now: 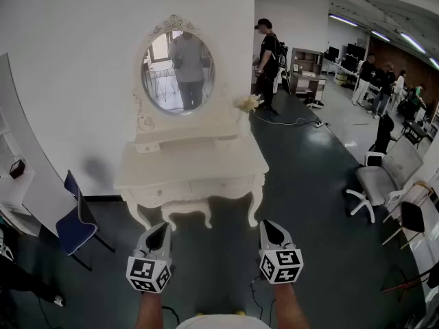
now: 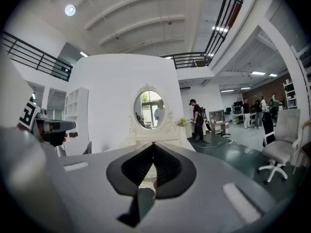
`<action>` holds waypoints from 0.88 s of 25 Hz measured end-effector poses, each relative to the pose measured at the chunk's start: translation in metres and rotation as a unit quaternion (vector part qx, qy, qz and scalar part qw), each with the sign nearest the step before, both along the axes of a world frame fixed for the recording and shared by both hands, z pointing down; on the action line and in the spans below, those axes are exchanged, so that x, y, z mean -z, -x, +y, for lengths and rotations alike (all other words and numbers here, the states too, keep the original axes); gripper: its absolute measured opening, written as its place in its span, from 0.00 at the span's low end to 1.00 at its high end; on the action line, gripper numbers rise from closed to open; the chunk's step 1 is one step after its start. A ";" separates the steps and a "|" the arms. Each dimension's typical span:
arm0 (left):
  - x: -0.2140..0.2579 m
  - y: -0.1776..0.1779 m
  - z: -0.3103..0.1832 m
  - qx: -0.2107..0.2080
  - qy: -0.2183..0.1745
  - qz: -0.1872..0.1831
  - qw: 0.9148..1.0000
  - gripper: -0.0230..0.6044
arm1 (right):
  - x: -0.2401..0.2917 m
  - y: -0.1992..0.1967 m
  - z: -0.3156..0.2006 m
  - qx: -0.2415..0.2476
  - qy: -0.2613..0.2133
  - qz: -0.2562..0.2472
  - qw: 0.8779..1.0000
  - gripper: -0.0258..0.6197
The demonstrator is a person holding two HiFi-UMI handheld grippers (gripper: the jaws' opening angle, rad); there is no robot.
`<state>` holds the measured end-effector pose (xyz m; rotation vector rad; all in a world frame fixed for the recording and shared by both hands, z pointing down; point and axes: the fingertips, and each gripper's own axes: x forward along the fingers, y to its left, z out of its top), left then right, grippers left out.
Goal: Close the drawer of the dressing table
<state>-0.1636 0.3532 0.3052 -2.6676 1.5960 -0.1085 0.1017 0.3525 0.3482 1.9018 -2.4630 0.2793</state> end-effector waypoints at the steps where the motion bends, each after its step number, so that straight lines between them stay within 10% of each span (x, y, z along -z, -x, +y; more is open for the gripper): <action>1: 0.000 -0.001 -0.001 -0.001 -0.001 0.000 1.000 0.03 | -0.001 0.001 -0.001 0.000 -0.001 0.000 1.000 0.04; 22: -0.007 -0.010 -0.008 -0.020 0.000 -0.009 1.000 0.03 | -0.004 0.007 -0.009 -0.006 -0.013 0.020 1.000 0.06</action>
